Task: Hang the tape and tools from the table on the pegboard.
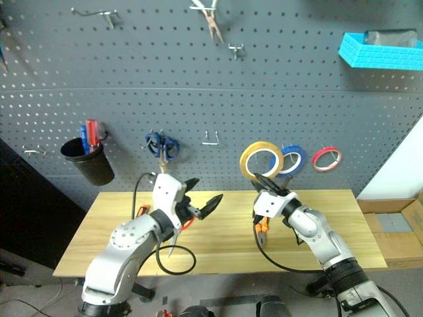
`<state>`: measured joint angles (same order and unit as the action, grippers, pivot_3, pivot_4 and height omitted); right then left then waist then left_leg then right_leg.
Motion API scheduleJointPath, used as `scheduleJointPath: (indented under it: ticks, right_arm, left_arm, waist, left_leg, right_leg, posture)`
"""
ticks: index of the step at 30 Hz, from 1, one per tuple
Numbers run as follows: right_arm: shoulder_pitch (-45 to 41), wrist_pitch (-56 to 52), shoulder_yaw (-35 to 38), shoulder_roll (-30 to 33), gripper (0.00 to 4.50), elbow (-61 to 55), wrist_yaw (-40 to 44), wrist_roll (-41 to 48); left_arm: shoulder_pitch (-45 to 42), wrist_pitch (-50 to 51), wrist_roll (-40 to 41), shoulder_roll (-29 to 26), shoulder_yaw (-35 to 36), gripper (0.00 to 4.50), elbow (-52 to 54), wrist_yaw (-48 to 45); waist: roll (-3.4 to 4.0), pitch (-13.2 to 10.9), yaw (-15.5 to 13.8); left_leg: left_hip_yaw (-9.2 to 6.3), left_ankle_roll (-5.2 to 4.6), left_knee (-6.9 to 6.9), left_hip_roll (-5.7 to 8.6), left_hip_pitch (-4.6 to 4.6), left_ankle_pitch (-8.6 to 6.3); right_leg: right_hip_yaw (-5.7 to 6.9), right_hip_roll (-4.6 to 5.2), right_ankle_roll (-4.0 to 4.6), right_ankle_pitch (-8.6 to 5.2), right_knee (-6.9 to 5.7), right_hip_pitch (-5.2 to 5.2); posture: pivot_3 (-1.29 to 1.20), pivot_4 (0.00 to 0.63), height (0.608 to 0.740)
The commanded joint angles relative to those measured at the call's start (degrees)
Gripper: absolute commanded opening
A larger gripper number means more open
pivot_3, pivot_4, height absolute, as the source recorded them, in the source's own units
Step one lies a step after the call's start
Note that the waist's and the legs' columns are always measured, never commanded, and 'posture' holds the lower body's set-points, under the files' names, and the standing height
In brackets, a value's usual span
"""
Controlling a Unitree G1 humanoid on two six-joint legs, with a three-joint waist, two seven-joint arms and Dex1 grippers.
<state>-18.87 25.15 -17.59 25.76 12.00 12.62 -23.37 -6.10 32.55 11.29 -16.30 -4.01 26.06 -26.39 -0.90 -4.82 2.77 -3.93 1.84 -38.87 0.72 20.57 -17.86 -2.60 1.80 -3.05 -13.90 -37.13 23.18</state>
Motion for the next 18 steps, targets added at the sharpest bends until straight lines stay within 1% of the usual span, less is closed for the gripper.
scheduleJointPath:
  ticks: [1, 5, 9, 14, 18]
  right_arm:
    - [-2.2, 1.9, 0.4, -0.6, 0.12, 0.6, 2.3, 2.7]
    - [-3.0, -0.5, 1.0, -2.0, 0.12, 1.8, 6.1, 5.7]
    - [-4.1, -2.9, 0.8, -2.5, 0.12, 2.2, 10.1, 7.3]
    - [-7.2, -5.9, 0.6, -3.1, 0.12, 4.4, 15.3, 9.3]
    - [-10.0, -6.3, 0.5, -3.4, 0.12, 7.8, 18.1, 9.8]
  left_arm:
    - [-1.4, -1.7, 0.5, -0.2, 0.6, 4.5, 0.5, 0.4]
    - [-1.6, -1.9, 0.5, -0.4, 0.4, 4.5, 0.2, 0.4]
    - [-2.5, -1.9, 0.5, -0.4, 0.2, 4.5, -0.4, 0.4]
    - [-5.4, -2.4, 0.7, 0.8, -1.4, 4.5, -3.0, 0.0]
    - [-7.0, -3.4, 0.3, 1.2, -2.7, 4.5, -5.3, -0.6]
  waist:
    - [0.02, 0.2, -0.1]
    - [0.03, 0.8, -0.2]
    - [0.05, 0.9, -0.3]
    - [0.06, 0.9, -0.4]
    - [0.06, 0.9, -0.2]
  left_leg:
    - [0.0, 0.0, 0.0, -0.01, -0.01, 0.0]
    - [0.07, -0.01, 0.0, -0.12, -0.08, 0.0]
    - [0.14, -0.2, 0.0, -0.17, -0.21, -0.11]
    - [0.15, -0.21, -0.01, -0.22, -0.38, -0.11]
    - [0.26, -0.24, 0.01, -0.26, -0.86, -0.14]
  right_leg:
    - [0.0, -0.01, 0.0, 0.0, 0.0, 0.0]
    - [-0.08, -0.14, 0.05, 0.02, -0.01, 0.0]
    - [-0.14, -0.18, 0.09, 0.05, -0.07, -0.06]
    - [-0.17, -0.29, 0.13, 0.07, -0.09, -0.2]
    - [-0.14, -0.37, 0.18, 0.04, 0.05, -0.77]
  posture:
    - [-0.02, 0.01, 0.74]
    - [-0.02, 0.011, 0.74]
    - [-0.02, 0.013, 0.74]
    - [-0.03, 0.019, 0.74]
    - [-0.04, 0.02, 0.74]
